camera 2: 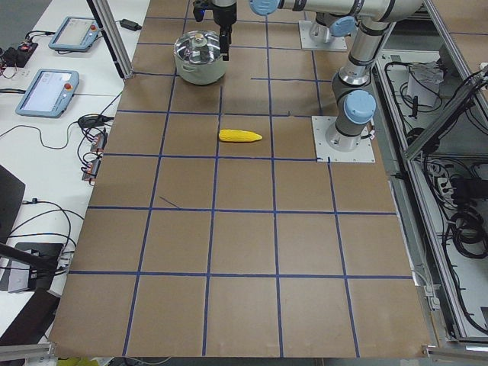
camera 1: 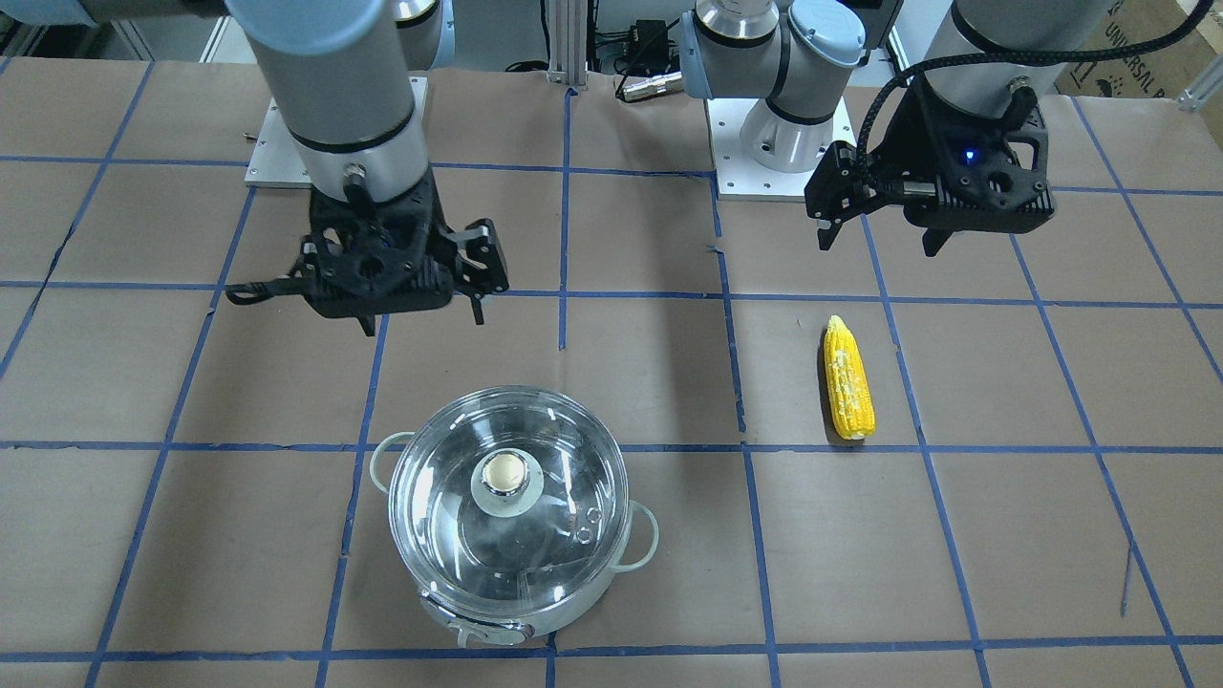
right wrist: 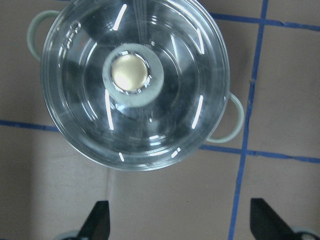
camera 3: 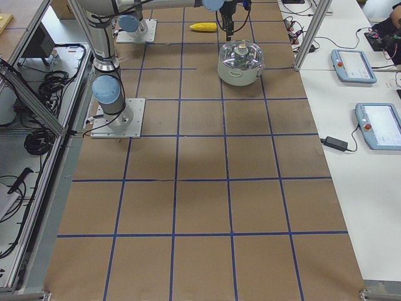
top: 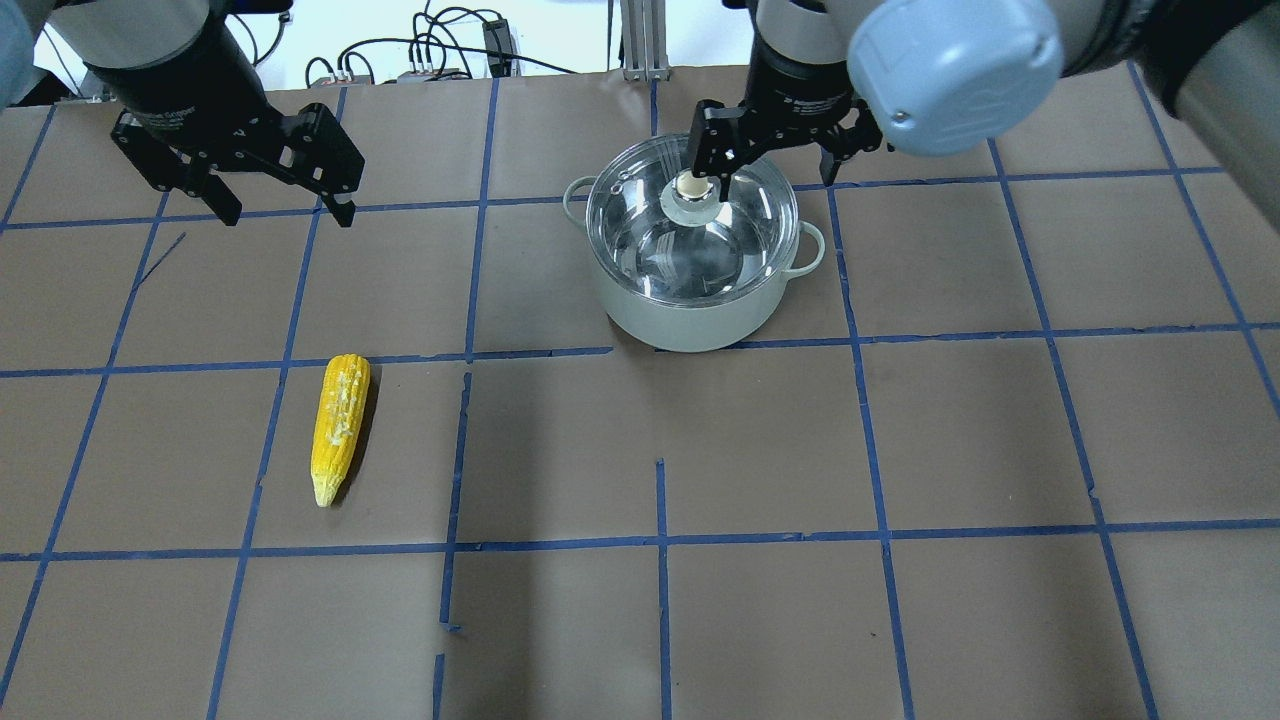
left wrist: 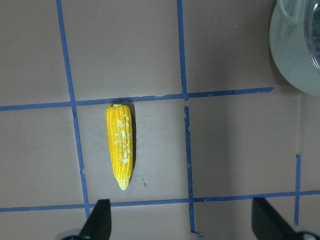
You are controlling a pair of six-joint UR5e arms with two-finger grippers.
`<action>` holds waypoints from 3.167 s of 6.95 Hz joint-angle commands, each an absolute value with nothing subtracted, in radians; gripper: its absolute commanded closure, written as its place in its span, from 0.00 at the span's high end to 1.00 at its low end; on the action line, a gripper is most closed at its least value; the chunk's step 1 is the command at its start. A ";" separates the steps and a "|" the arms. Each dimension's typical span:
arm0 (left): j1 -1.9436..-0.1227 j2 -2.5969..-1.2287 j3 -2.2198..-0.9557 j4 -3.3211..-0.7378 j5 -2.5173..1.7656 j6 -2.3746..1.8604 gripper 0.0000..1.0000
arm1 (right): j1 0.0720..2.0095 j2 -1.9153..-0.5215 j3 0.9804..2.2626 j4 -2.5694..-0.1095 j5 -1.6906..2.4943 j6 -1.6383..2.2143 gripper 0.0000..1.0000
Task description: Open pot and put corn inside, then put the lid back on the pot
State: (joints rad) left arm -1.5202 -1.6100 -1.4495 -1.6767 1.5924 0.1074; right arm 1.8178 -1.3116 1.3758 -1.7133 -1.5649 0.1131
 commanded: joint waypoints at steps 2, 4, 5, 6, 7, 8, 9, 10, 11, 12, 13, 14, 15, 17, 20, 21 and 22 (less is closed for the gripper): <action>-1.520 -1.611 -1.450 -1.675 1.592 0.107 1.00 | 1.875 -1.126 1.319 -1.860 -1.566 0.155 0.95; -1.520 -1.611 -1.450 -1.675 1.592 0.107 1.00 | 1.873 -1.062 1.280 -1.913 -1.568 0.150 0.95; -1.520 -1.611 -1.451 -1.675 1.592 0.107 1.00 | 1.873 -1.052 1.269 -1.905 -1.569 0.155 0.94; -1.520 -1.611 -1.450 -1.675 1.592 0.107 1.00 | 1.873 -1.055 1.278 -1.901 -1.569 0.149 0.92; -1.520 -1.611 -1.450 -1.675 1.592 0.107 1.00 | 1.873 -1.054 1.279 -1.899 -1.571 0.141 0.92; -1.520 -1.611 -1.451 -1.675 1.592 0.107 1.00 | 1.871 -1.052 1.281 -1.899 -1.571 0.140 0.91; -1.520 -1.611 -1.451 -1.675 1.592 0.107 1.00 | 1.870 -1.049 1.282 -1.898 -1.571 0.140 0.89; -1.520 -1.611 -1.451 -1.675 1.592 0.107 1.00 | 1.870 -1.048 1.292 -1.898 -1.571 0.140 0.88; -1.520 -1.611 -1.451 -1.675 1.592 0.107 1.00 | 1.868 -1.049 1.301 -1.899 -1.571 0.140 0.86; -1.520 -1.611 -1.451 -1.675 1.592 0.107 1.00 | 1.865 -1.049 1.301 -1.899 -1.569 0.140 0.78; -1.520 -1.612 -1.451 -1.675 1.592 0.107 1.00 | 1.865 -1.049 1.295 -1.901 -1.569 0.140 0.55; -1.520 -1.612 -1.451 -1.674 1.592 0.107 1.00 | 1.865 -1.049 1.295 -1.901 -1.571 0.137 0.25; -1.520 -1.612 -1.451 -1.675 1.592 0.107 1.00 | 1.865 -1.049 1.296 -1.901 -1.571 0.137 0.16; -1.520 -1.611 -1.451 -1.675 1.592 0.107 1.00 | 1.864 -1.049 1.299 -1.899 -1.569 0.133 0.28; -1.520 -1.614 -1.450 -1.674 1.592 0.107 1.00 | 1.856 -1.045 1.281 -1.902 -1.566 0.127 0.77; -1.520 -1.624 -1.444 -1.671 1.589 0.106 1.00 | 1.853 -1.045 1.279 -1.905 -1.566 0.127 0.80; -1.517 -1.624 -1.451 -1.671 1.589 0.106 1.00 | 1.852 -1.043 1.273 -1.905 -1.568 0.120 0.80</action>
